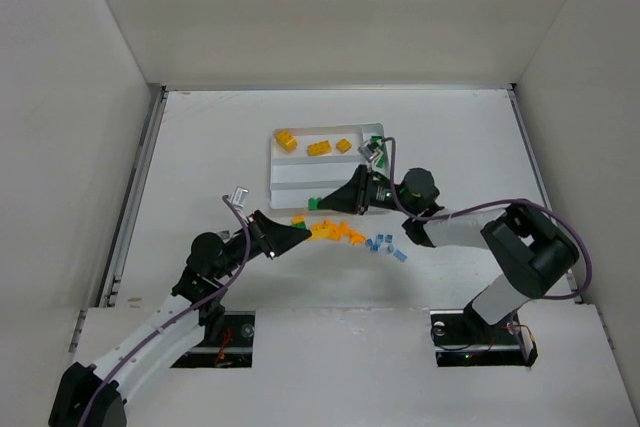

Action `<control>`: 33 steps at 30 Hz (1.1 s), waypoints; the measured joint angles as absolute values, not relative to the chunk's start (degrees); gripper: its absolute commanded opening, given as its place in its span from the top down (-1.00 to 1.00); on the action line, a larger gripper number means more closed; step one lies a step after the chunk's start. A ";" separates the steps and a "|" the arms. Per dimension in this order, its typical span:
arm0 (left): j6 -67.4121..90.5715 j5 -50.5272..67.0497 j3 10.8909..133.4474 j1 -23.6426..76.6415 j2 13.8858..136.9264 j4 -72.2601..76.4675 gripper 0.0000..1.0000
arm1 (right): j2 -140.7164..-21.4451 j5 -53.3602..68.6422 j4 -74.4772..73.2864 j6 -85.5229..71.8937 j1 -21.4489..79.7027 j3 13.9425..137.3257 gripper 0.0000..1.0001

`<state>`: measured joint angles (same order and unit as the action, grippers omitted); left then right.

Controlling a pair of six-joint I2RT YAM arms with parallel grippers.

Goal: Sort the legos into containers by color

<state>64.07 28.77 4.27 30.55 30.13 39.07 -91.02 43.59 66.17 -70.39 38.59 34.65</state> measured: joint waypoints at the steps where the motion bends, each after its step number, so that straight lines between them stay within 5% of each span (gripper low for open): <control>1: 63.79 29.26 4.25 30.65 30.15 38.22 0.77 | -91.02 42.61 66.78 -71.00 37.19 35.14 0.40; 14: 62.00 29.56 4.29 31.16 31.24 35.35 0.75 | -90.56 34.41 69.56 -73.36 23.83 34.06 0.41; 24: 59.59 25.52 7.42 32.47 41.19 35.97 0.75 | -81.58 7.35 31.75 -48.69 22.04 35.11 0.38; 33: 57.45 21.54 9.58 32.42 46.85 38.35 0.75 | -93.91 -6.26 18.11 -35.68 25.58 50.26 0.32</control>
